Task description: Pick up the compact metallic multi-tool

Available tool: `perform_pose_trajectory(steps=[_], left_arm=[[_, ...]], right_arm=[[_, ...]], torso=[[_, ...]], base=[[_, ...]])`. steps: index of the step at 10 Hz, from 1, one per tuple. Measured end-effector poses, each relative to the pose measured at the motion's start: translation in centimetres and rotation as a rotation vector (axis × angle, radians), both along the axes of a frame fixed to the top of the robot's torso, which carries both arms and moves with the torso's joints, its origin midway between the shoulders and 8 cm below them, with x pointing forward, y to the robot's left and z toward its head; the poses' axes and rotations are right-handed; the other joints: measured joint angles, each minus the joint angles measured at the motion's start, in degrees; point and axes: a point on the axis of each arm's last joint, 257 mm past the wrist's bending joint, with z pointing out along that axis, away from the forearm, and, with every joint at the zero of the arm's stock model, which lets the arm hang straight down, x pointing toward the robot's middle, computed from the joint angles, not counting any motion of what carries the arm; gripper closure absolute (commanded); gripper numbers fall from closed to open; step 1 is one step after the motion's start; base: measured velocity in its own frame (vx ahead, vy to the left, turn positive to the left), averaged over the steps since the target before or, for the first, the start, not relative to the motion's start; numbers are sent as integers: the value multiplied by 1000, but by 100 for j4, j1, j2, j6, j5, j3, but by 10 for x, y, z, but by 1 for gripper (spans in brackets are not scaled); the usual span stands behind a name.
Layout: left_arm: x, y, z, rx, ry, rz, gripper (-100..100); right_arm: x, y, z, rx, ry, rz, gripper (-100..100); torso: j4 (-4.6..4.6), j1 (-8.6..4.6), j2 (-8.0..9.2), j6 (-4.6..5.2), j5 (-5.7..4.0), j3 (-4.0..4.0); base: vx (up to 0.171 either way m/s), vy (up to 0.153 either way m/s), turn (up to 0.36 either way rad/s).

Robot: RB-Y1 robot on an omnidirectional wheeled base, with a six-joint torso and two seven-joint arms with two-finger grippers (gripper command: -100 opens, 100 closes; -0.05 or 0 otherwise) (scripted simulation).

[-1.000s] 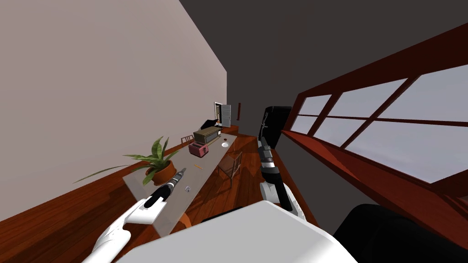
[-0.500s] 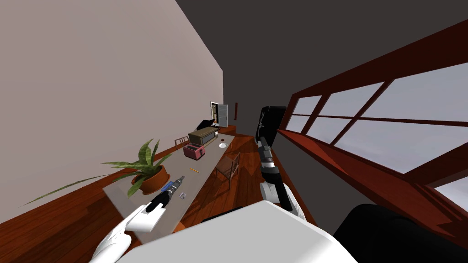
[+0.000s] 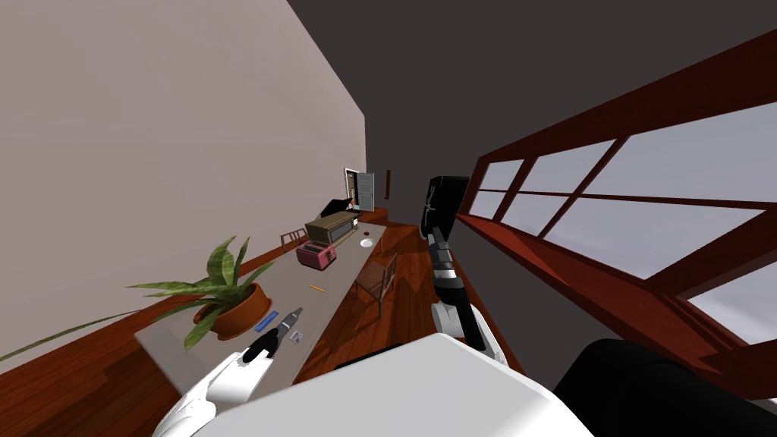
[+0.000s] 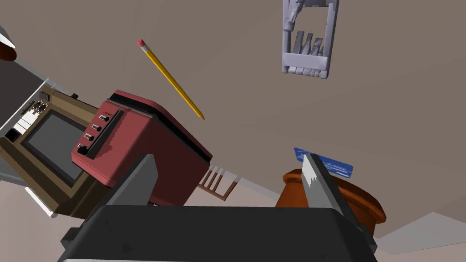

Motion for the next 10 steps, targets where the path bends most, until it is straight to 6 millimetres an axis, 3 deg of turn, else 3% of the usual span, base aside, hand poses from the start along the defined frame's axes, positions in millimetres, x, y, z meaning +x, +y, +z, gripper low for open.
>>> perform_pose_trajectory(steps=[5,8,9,10], left_arm=[[-40,9,-34,32,121,2,-100],[-75,-1,-62,47,223,-7,-100],[-76,0,-62,48,226,-8,0],[-76,0,-62,48,225,-8,-100]], right_arm=[[0,0,0,0,0,0,0],[0,0,0,0,0,0,0],[0,0,0,0,0,0,0],[0,0,0,0,0,0,0]], torso=[[1,-1,3,-1,-1,2],[0,2,1,-4,-1,0],[2,-2,8,-2,-2,5],[3,-5,13,-3,-2,7]], base=[[29,14,-58],[37,19,-63],[0,0,0],[32,7,-9]])
